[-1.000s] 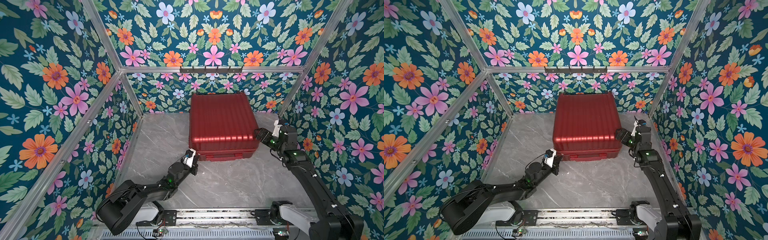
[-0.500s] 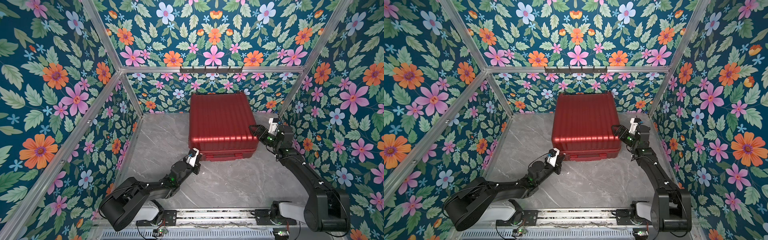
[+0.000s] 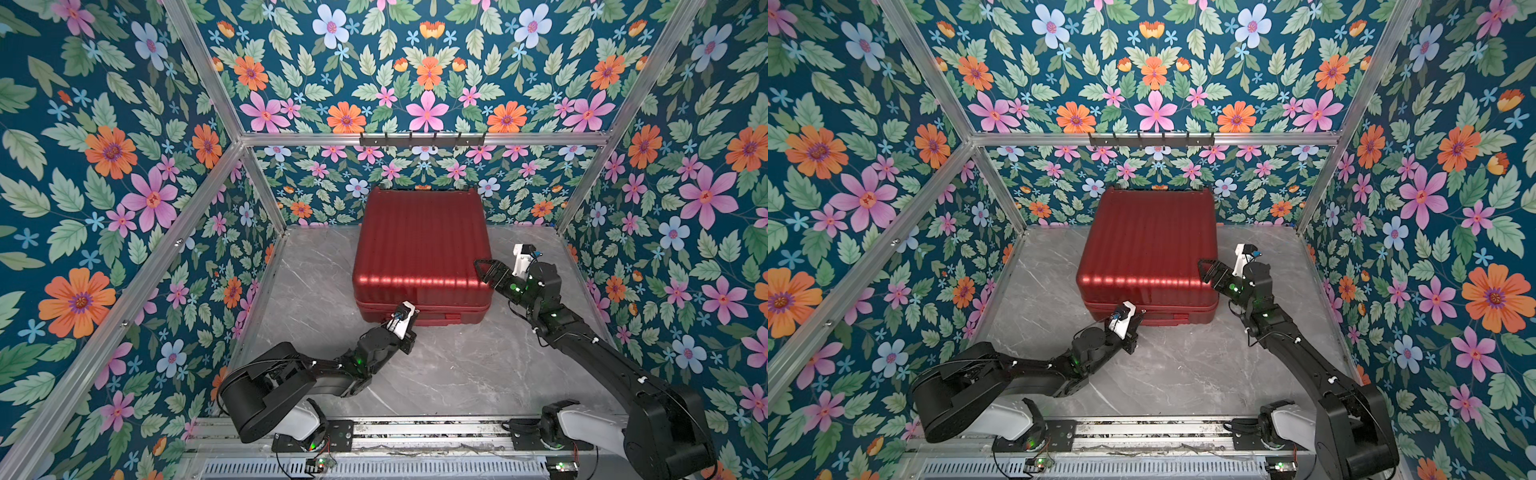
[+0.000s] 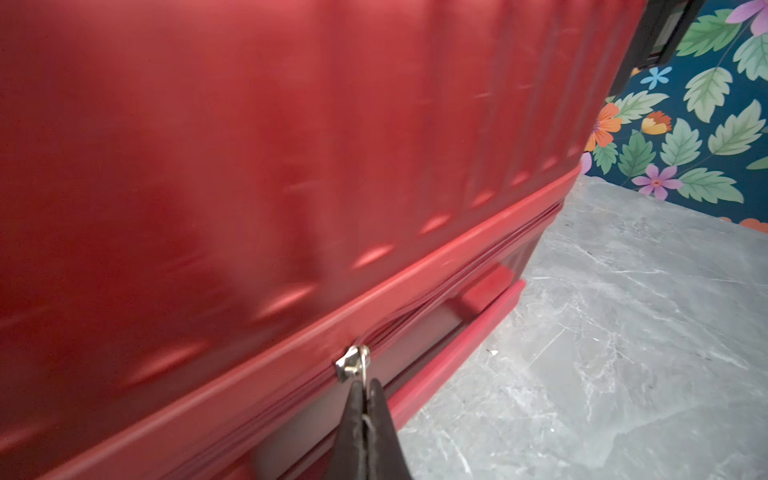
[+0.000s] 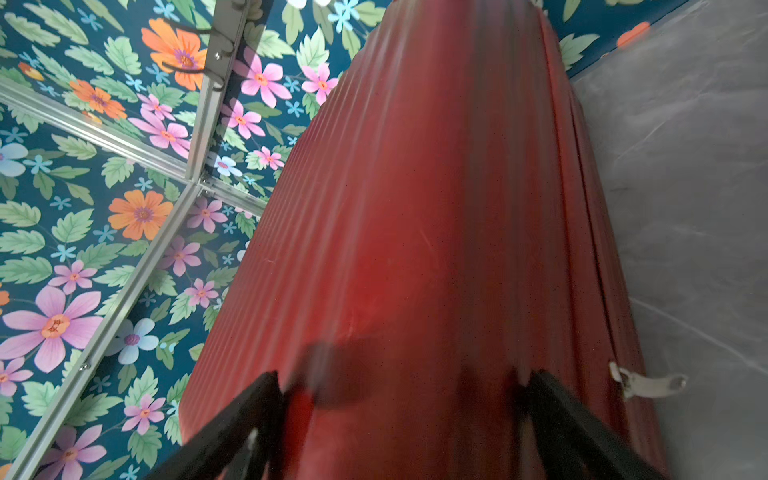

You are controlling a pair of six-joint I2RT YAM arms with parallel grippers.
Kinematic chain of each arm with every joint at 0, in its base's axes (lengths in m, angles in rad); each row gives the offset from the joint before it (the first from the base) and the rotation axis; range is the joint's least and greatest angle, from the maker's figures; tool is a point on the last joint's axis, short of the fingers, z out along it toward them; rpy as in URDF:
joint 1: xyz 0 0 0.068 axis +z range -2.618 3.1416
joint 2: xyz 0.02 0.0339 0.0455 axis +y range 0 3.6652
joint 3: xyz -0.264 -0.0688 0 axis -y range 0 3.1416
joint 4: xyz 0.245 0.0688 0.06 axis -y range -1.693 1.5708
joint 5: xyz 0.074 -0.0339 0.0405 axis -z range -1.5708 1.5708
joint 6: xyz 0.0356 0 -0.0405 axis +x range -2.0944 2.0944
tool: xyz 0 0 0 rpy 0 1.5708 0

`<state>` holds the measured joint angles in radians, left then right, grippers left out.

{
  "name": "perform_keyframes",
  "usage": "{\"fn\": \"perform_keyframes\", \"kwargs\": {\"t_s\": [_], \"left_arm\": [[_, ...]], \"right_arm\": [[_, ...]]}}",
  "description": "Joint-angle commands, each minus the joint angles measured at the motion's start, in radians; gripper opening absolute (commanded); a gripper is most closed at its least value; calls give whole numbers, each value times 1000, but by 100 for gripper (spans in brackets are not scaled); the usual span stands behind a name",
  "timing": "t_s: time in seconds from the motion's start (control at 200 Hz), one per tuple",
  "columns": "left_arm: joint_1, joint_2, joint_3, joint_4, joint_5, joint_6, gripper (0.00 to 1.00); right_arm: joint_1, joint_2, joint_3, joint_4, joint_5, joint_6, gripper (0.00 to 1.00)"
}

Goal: Pack the luggage

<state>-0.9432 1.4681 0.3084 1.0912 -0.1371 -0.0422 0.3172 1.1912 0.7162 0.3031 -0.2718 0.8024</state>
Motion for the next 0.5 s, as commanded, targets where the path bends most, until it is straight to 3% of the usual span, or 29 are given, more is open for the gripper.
{"fn": "perform_keyframes", "kwargs": {"t_s": [0.0,0.2,0.37,0.495], "left_arm": [[-41,33,25,118,42,14,0],[-99,112,49,214,-15,10,0],[-115,145,49,274,-50,1,0],[-117,142,39,279,-67,2,0]], "right_arm": [[100,22,4,-56,-102,42,92],[259,63,42,-38,-18,69,91],[243,8,56,-138,70,28,92],[166,-59,52,-223,52,-2,91]]}}
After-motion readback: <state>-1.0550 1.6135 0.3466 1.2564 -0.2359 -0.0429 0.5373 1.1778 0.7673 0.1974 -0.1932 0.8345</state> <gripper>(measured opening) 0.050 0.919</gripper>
